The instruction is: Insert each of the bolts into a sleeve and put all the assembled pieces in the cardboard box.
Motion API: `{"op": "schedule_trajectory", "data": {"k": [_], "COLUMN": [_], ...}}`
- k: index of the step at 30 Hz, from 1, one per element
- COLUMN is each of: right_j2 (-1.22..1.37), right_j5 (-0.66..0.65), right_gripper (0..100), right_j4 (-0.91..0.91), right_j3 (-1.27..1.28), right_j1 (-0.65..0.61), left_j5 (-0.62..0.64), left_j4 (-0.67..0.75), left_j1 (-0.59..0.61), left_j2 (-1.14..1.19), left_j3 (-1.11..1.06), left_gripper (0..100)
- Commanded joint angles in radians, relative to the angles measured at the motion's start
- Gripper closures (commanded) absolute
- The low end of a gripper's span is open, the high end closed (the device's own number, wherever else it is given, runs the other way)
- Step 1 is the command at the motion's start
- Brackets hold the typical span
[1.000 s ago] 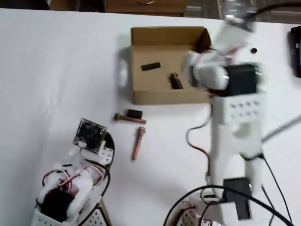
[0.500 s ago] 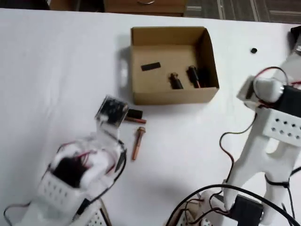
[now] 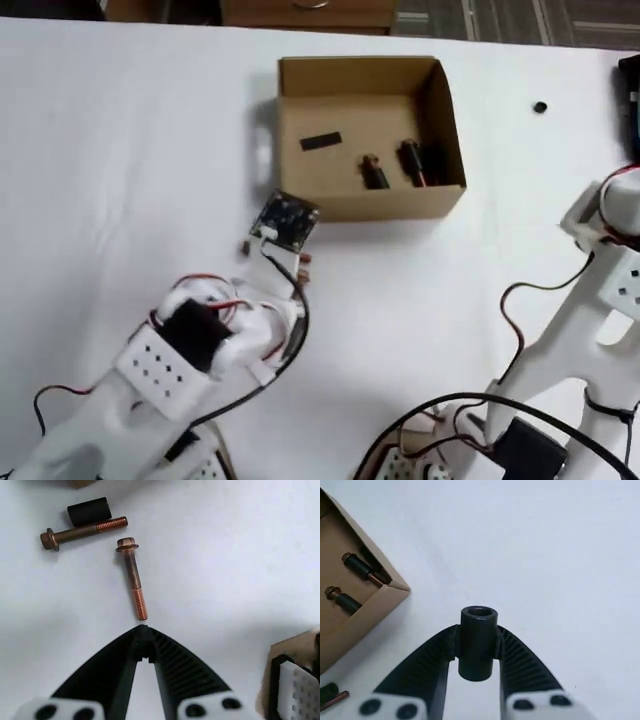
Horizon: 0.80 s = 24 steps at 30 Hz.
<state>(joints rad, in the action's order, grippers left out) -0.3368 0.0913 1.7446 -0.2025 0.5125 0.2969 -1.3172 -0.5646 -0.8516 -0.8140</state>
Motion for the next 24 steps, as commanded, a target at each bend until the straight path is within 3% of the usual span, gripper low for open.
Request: {"op": "schedule_trajectory", "data": {"k": [1, 8, 16, 24], "right_j2": [-0.042, -0.042, -0.042, -0.042], "right_j5": [-0.041, -0.094, -0.094, -0.095], "right_gripper": [97.8, 97.8, 97.8, 97.8], "right_j4": [0.008, 0.010, 0.010, 0.010], "right_j3": [-0.003, -0.002, 0.000, 0.000], "right_j1": [0.058, 0.153, 0.150, 0.156], "left_j5": [0.006, -0.054, -0.114, -0.029], "left_j4": [0.089, 0.196, 0.282, 0.238], "left_j1": [-0.006, 0.066, 0.146, 0.141], "left_j2": [0.002, 0.006, 0.270, 0.667], "left_j3": [-0.035, -0.088, -0.016, 0.236], "left_gripper": [98, 82, 86, 86]}}
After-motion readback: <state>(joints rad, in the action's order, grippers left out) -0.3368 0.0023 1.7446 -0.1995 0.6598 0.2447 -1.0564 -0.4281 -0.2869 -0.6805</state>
